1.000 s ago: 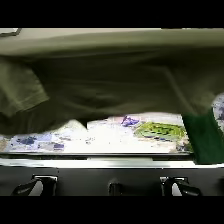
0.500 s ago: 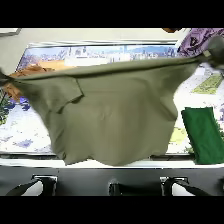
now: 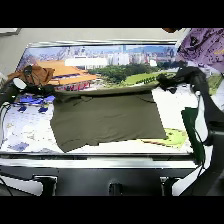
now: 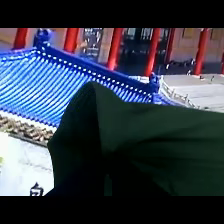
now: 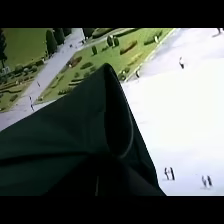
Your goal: Fold the clothes and pants, and hang the long-sleeved shirts on hangers.
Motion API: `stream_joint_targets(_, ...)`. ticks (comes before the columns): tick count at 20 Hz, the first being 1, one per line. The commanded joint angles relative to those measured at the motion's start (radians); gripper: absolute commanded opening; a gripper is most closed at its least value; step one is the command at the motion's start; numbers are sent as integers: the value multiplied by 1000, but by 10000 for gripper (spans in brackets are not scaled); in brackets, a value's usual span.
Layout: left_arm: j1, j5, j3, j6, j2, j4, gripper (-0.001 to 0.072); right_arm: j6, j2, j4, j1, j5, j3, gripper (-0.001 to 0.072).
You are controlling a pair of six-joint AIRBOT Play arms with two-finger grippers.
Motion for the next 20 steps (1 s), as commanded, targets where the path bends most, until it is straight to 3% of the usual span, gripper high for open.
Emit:
stream_joint_targets(1, -26, 14, 8, 5, -60, -13, 73, 7, -54, 18, 44, 54, 1, 42)
stream_joint_targets(2, -25, -23, 26, 6, -60, -15, 170, 6, -47, 22, 45, 30, 1, 117)
stream_joint_targets(3, -18, -87, 58, 6, -59, -16, 346, -9, -34, 21, 39, -6, 1, 178)
stream_joint_targets(4, -6, -156, 93, 16, -55, -15, 412, -53, -10, 21, 27, -62, 1, 237)
stream_joint_targets(7, 75, -315, 142, 47, 15, -27, 411, -228, 92, -9, -36, -264, 1, 323)
stream_joint_targets(9, 153, -342, 89, 55, 110, -58, 412, -315, 160, -33, -94, -384, -15, 322)
stream_joint_targets(14, 315, -342, -309, 58, 412, -95, 411, -377, 400, 24, -287, -388, -412, 323)
stream_joint_targets(20, 340, -295, -639, 59, 613, -99, 409, -459, 529, 15, -344, -314, -835, 381)
